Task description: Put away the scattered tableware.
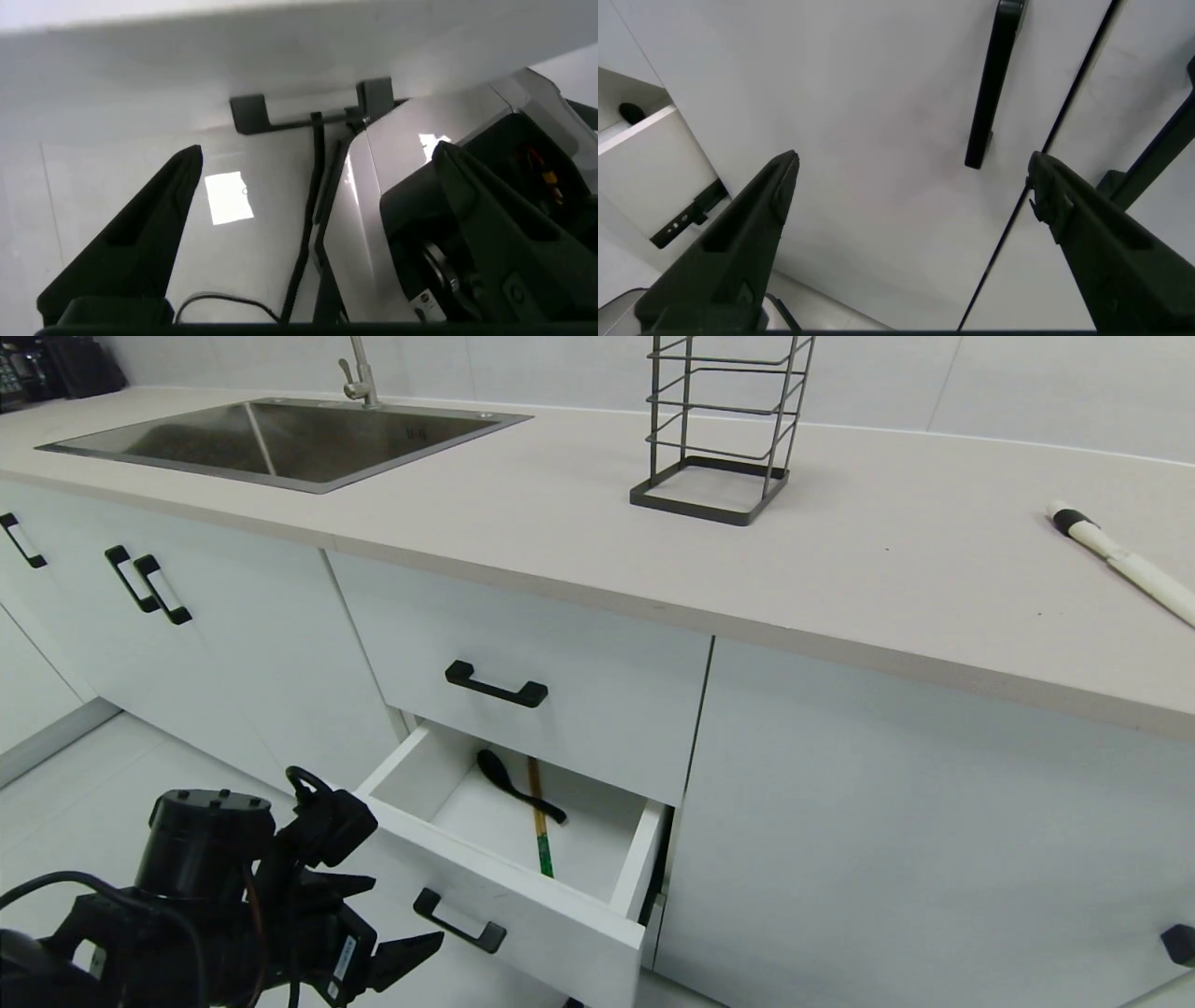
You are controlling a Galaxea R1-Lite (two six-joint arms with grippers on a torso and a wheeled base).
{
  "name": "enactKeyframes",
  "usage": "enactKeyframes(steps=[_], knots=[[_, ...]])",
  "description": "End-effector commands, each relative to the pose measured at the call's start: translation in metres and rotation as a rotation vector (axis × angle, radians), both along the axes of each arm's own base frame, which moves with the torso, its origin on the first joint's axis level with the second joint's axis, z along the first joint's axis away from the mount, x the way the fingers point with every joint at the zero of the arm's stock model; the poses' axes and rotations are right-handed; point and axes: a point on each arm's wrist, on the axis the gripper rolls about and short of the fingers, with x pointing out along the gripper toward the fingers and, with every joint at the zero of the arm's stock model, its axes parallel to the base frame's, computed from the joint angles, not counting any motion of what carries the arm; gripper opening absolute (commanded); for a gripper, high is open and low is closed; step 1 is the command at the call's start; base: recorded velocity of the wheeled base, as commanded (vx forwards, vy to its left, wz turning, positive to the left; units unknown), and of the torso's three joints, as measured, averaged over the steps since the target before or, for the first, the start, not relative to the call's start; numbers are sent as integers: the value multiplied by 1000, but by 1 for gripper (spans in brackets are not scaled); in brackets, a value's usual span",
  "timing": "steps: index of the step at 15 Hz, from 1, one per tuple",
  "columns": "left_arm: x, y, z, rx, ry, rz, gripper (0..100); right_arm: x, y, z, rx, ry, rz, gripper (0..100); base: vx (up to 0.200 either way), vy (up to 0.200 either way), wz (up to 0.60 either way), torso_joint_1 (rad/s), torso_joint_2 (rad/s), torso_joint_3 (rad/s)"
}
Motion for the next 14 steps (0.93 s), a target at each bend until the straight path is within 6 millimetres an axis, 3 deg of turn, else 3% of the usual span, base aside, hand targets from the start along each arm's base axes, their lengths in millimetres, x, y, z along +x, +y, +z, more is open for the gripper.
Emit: enactKeyframes(steps=[1, 5, 14], knots=[[9, -2, 0, -2, -10, 6, 100, 0, 0, 0, 0, 1, 1, 100, 0, 0, 0, 0, 0, 0], [27, -6, -7, -16, -42, 14, 100, 0, 0, 0, 0, 1, -1, 100, 0, 0, 0, 0, 0, 0], [45, -12, -3, -43, -117, 18, 100, 0, 0, 0, 0, 1, 1, 100, 0, 0, 0, 0, 0, 0]])
